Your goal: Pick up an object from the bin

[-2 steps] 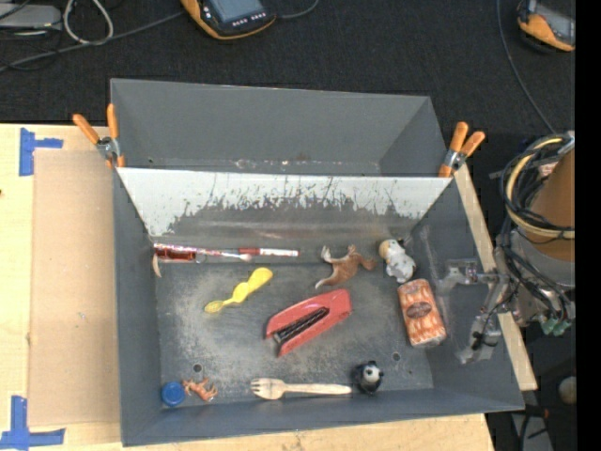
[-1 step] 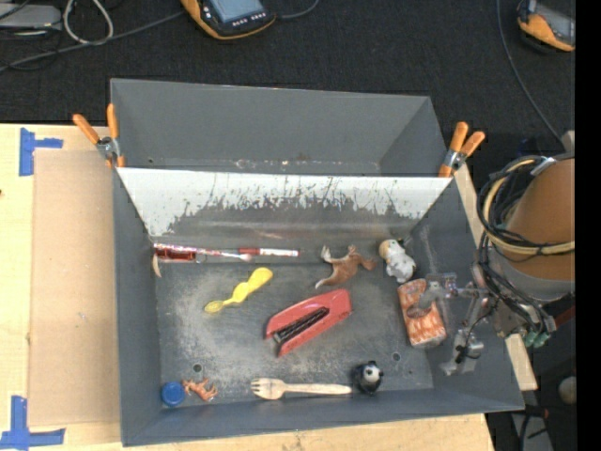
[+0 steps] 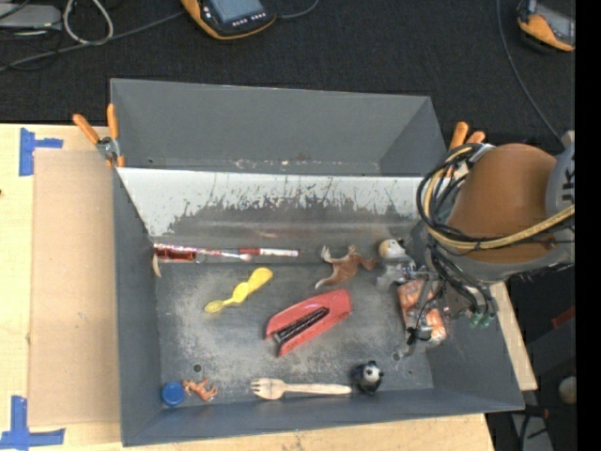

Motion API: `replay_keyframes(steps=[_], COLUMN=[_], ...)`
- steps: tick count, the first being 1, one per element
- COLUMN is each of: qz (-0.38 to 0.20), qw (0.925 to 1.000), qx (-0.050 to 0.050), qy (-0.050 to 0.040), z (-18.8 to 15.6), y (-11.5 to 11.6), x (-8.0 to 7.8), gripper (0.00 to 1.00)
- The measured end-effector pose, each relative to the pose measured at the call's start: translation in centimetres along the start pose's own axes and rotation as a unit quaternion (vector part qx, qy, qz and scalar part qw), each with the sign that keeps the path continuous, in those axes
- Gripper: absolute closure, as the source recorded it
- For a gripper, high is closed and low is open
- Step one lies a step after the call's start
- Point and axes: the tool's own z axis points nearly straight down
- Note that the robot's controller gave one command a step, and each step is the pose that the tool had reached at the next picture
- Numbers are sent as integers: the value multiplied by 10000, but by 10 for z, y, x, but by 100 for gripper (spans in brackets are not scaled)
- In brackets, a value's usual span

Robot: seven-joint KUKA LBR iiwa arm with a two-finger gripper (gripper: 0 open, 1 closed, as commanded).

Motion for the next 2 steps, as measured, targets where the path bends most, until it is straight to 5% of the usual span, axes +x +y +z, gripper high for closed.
replay_keyframes(steps=[1,2], qz=[-319,-669], qw=[9995,9978], qx=[10,8], qy=[38,3], z=[4,65], y=[54,81], x=[3,-12], gripper=[0,0])
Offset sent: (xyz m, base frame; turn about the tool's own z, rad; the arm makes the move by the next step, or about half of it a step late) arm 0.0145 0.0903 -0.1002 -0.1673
